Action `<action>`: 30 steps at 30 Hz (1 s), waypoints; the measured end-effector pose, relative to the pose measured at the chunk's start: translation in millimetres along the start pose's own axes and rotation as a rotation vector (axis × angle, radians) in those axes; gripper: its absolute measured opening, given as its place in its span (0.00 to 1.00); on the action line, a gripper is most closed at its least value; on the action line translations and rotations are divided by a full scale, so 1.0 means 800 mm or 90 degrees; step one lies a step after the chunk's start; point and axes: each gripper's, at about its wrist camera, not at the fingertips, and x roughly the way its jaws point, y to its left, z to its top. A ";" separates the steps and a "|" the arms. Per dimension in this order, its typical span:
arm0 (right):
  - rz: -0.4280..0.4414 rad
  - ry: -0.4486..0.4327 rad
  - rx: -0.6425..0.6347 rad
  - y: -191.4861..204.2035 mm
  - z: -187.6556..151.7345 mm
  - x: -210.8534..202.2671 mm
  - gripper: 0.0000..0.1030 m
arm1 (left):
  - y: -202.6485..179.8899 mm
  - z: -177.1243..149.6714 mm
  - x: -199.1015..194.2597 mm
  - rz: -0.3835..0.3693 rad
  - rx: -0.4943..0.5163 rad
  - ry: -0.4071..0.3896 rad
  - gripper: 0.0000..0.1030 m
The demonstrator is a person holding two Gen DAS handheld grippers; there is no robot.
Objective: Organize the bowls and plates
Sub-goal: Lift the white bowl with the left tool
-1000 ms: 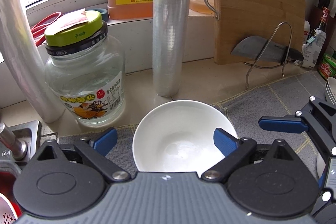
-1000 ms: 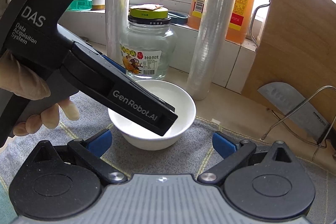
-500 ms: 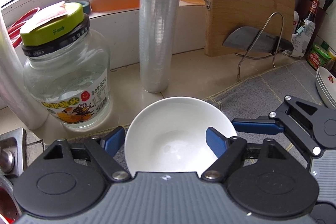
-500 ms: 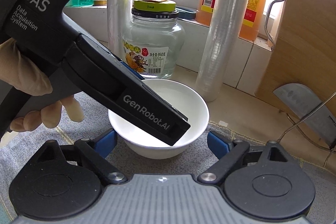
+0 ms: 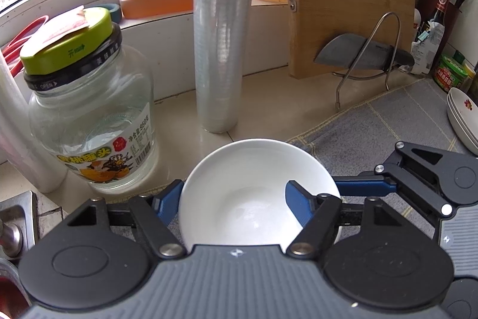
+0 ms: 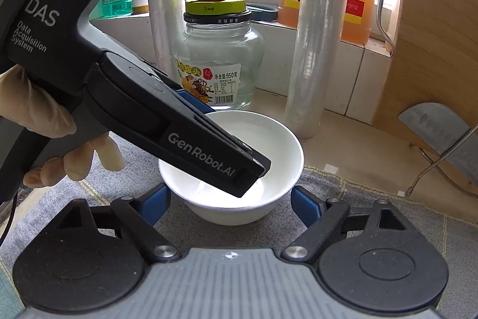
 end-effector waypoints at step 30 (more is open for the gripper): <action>0.001 0.015 -0.027 0.002 0.005 -0.029 0.90 | -0.023 -0.007 -0.022 -0.011 0.032 -0.003 0.71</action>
